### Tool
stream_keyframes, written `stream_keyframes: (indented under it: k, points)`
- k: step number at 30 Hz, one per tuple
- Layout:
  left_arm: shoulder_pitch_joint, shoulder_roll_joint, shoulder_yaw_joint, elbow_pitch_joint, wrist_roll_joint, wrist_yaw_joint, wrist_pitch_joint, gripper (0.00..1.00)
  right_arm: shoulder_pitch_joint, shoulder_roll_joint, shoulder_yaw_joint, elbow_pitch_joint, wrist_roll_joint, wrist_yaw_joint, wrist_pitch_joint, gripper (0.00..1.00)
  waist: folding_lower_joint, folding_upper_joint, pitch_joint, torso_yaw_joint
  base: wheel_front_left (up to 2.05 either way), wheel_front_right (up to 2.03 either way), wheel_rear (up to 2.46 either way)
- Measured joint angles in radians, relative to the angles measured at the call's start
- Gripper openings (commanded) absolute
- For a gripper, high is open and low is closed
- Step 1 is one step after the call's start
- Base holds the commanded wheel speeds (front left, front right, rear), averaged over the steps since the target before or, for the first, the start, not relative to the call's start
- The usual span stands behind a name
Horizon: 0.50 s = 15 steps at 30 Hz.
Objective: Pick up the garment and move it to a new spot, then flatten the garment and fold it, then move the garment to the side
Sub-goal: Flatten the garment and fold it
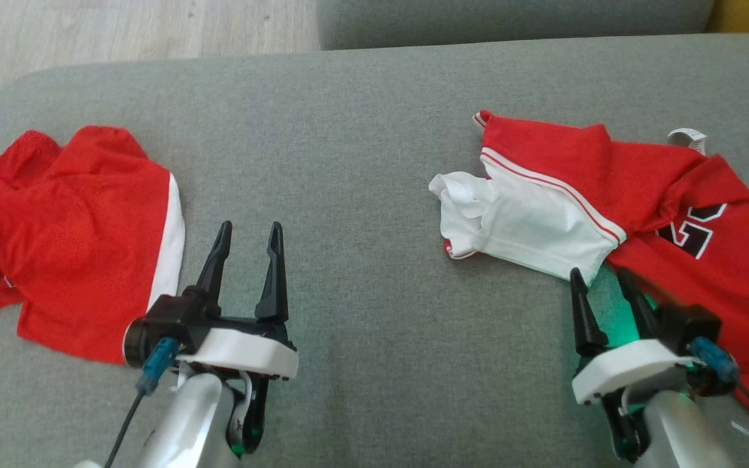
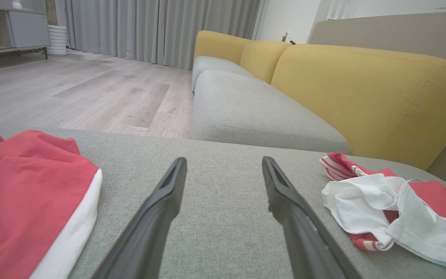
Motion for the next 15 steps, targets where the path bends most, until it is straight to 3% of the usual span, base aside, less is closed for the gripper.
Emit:
stream_keyframes:
  k: [5, 6, 8, 9, 15]
  points:
    - [-0.001, 0.000, -0.003, 0.001, 0.003, 0.000, 0.000, 1.00, -0.049, 0.000, 0.042, 0.072, 0.077, 0.000, 0.000, 1.00, 0.0000, 0.0000, 0.012, 0.006, 0.00, 0.00, 0.00]
    - [-0.002, 0.000, -0.003, 0.002, 0.006, 0.000, 0.000, 1.00, -0.056, 0.000, 0.051, 0.084, 0.086, 0.000, 0.000, 0.89, 0.0000, 0.0000, 0.014, 0.006, 0.00, 0.00, 0.00]
    - [-0.006, 0.000, -0.003, 0.003, 0.006, 0.000, 0.000, 1.00, -0.070, 0.000, 0.067, 0.106, 0.107, 0.000, 0.000, 0.25, 0.0000, 0.0000, 0.016, 0.007, 0.00, 0.00, 0.00]
    - [-0.009, 0.000, -0.003, 0.005, 0.006, 0.000, 0.000, 1.00, -0.074, 0.000, 0.072, 0.114, 0.116, 0.000, 0.000, 0.00, 0.0000, 0.0000, 0.017, 0.006, 0.00, 0.00, 0.00]
    - [-0.018, -0.001, -0.003, 0.012, 0.006, 0.000, 0.000, 1.00, -0.088, -0.001, 0.089, 0.107, 0.123, 0.000, 0.000, 0.00, 0.0000, 0.0000, 0.008, 0.000, 0.00, 0.00, 0.00]
